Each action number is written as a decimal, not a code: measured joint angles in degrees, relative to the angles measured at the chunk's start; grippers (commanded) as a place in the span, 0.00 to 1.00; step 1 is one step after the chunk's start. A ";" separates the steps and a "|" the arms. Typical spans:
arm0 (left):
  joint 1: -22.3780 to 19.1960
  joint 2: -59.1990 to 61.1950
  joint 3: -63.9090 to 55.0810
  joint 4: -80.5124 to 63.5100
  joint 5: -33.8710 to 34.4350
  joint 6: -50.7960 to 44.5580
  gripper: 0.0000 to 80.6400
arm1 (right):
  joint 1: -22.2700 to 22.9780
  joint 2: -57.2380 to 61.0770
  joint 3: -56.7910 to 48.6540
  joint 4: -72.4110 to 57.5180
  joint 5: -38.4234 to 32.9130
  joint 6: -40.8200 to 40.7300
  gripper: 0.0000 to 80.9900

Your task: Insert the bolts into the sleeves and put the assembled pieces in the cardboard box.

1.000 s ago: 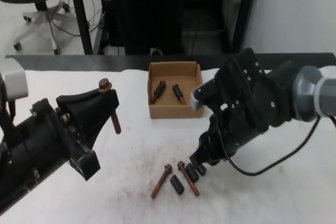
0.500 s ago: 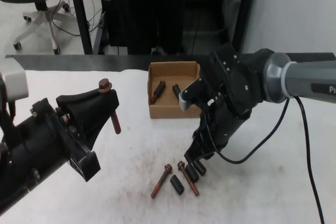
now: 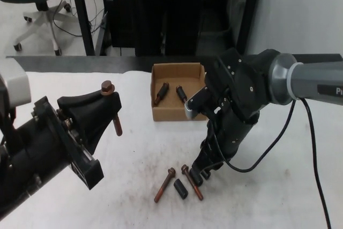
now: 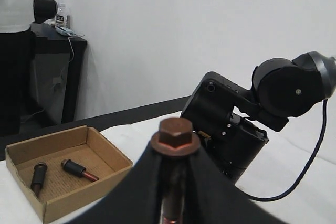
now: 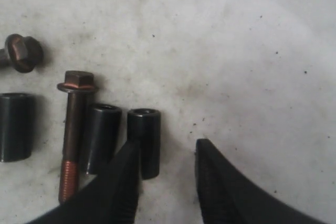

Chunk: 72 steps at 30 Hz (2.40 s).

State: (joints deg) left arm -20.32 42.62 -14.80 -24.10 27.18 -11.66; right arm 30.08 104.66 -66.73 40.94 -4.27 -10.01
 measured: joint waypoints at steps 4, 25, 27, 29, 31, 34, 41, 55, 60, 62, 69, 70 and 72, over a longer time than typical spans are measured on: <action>0.00 0.00 0.00 0.00 0.00 0.00 0.00 | 0.00 0.00 0.00 0.00 0.00 0.00 0.41; 0.10 0.00 0.00 0.13 -0.91 0.00 0.00 | 1.71 0.43 0.00 0.00 -1.68 -0.93 0.41; 0.10 0.00 0.00 0.13 -0.91 0.00 0.00 | 1.71 0.43 0.00 0.00 -1.66 -1.65 0.41; 0.10 0.00 0.00 0.25 -0.91 0.00 0.00 | 1.71 0.43 0.00 0.00 -1.66 -2.02 0.41; 0.10 0.00 0.00 0.25 -1.14 0.00 0.00 | 1.71 0.43 0.00 0.00 -1.66 -2.18 0.41; 0.10 0.00 0.00 0.40 -1.31 0.00 0.00 | 1.71 0.43 0.00 0.00 -1.14 -3.09 0.41; 0.10 0.00 0.00 0.40 -1.31 0.00 0.00 | 1.71 0.43 0.00 0.00 0.87 -5.00 0.41; 0.10 0.00 0.00 0.40 -1.31 0.00 0.00 | 1.85 2.95 0.11 0.00 1.00 -4.99 0.41; 0.10 0.00 0.00 0.40 -1.31 0.00 0.00 | 1.85 3.08 0.11 0.00 1.06 -4.99 0.41; 0.10 0.00 0.00 0.40 -1.31 0.00 0.00 | 1.85 3.08 0.11 -0.28 1.06 -4.99 0.41; 0.10 0.00 0.00 0.47 -1.31 0.00 0.00 | 1.85 3.22 0.11 -1.07 1.15 -4.99 0.41; 0.10 0.00 0.00 0.47 -1.31 0.00 0.00 | 1.85 3.22 0.11 -1.14 1.15 -4.99 0.41; 0.10 0.00 0.00 0.47 -1.31 0.00 0.00 | 1.85 3.22 0.11 -1.40 1.15 -4.99 0.41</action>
State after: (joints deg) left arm -20.23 42.62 -14.80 -23.62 25.86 -11.66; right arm 31.93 107.88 -66.62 39.54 -3.12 -15.00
